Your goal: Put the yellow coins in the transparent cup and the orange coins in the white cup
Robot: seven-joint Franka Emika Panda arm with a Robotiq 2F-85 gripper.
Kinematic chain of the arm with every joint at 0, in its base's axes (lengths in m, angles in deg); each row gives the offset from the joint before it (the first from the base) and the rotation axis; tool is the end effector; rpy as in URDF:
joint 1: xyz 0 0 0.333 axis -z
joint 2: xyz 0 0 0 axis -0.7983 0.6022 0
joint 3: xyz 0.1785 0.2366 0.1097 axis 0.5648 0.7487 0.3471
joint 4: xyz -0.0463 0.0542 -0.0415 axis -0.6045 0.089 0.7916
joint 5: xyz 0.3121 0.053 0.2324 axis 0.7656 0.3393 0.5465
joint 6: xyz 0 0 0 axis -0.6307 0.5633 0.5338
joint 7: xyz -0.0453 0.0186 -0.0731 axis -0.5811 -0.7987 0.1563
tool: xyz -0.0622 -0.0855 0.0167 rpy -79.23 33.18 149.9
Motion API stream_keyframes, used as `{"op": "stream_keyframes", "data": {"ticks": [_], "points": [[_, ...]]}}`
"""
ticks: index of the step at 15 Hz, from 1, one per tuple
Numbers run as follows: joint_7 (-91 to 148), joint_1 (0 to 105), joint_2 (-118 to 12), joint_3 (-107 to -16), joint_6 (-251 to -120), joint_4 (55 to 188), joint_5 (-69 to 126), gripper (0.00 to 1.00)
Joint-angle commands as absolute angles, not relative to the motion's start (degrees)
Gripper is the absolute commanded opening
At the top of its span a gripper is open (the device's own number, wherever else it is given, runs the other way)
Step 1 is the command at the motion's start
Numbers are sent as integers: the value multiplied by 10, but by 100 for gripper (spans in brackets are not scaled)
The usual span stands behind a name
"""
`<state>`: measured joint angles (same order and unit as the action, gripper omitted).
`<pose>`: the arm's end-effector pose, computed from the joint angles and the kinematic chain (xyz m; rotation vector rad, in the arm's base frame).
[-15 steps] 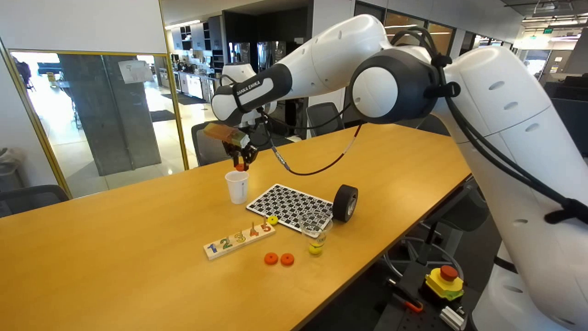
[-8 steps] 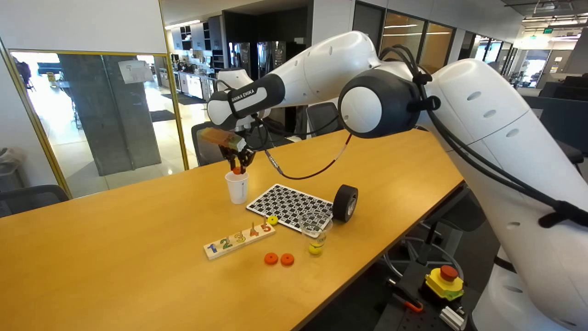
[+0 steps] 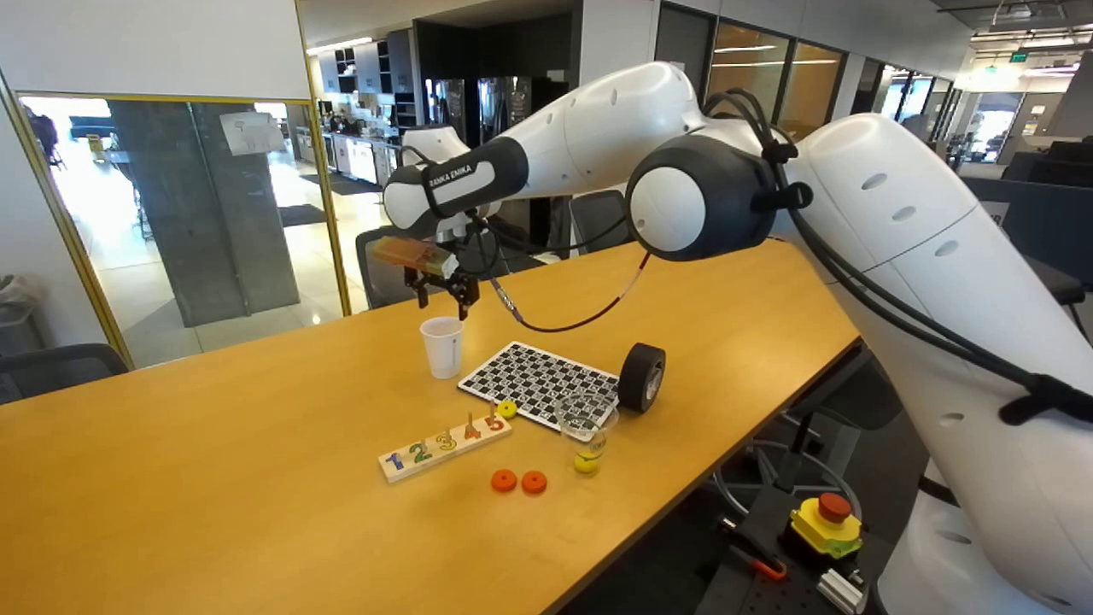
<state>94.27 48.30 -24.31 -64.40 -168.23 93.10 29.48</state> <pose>0.7736 -0.0019 0.3533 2.5562 -1.7794 0.2775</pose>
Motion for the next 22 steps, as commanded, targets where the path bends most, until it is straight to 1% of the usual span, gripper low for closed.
{"op": "stream_keyframes", "data": {"ticks": [1,8,12,15,22], "points": [[962,477,-290,-645,-1682,986,301,100],[1030,468,-412,-646,-1702,1172,300,100],[1047,475,-459,-639,-1730,1274,305,100],[1046,480,-463,-639,-1773,1328,305,100],[1033,489,-443,-640,-1871,1407,311,100]]}}
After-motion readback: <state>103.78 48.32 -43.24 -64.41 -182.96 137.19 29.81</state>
